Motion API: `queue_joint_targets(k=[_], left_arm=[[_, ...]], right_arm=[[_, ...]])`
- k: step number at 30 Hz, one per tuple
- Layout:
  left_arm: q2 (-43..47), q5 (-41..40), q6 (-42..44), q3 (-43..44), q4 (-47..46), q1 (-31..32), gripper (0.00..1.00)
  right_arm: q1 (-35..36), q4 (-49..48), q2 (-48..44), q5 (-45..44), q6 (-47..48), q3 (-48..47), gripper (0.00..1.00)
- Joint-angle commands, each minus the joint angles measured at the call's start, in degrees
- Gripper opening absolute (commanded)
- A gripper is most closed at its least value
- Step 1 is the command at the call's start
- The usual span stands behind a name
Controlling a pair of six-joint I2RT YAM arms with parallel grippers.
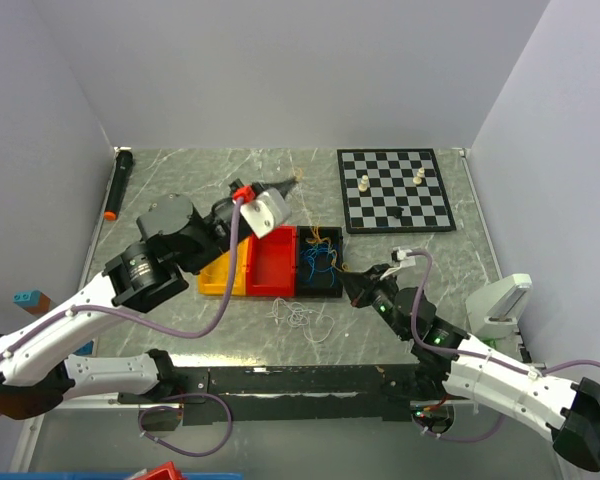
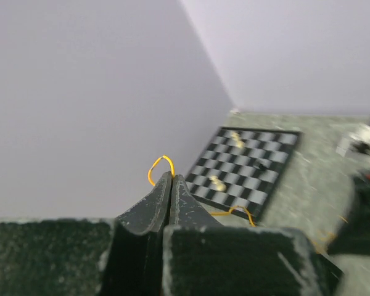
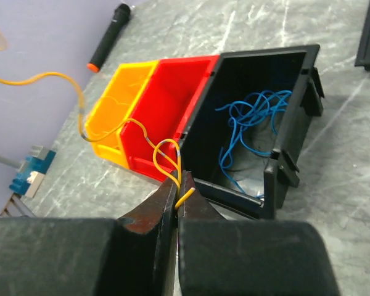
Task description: Untangle the cables
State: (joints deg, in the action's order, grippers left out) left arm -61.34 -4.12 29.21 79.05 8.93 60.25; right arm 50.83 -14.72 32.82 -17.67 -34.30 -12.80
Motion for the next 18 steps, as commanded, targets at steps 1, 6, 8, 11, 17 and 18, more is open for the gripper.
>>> queue_joint_targets(k=[1,6,8,11,17,18], left_arm=[[0.3,-15.2,0.1,0.3,-15.3,-1.4,0.01],[-0.8,-21.5,-2.4,1.4,-20.7,-5.2,0.01],[-1.2,-22.7,-3.5,2.0,-19.1,-6.5,0.01],[-1.2,-25.8,-3.6,0.2,-18.8,-7.9,0.01],[0.8,-26.5,-7.9,-3.3,-17.1,-13.2,0.01],[1.1,-26.7,-7.7,-3.4,-17.3,-13.7,0.01]], right_arm=[[-0.4,2.1,1.8,-1.5,-0.7,-2.4,0.00],[-0.4,0.6,2.4,0.7,-0.2,-2.6,0.00],[-0.3,-0.5,2.6,2.1,0.3,-2.8,0.00],[-0.4,-3.3,3.2,5.2,1.3,-3.6,0.00],[-0.4,-3.0,8.7,11.5,4.4,-11.9,0.45],[-0.4,-1.9,9.5,11.7,4.6,-13.2,0.52]])
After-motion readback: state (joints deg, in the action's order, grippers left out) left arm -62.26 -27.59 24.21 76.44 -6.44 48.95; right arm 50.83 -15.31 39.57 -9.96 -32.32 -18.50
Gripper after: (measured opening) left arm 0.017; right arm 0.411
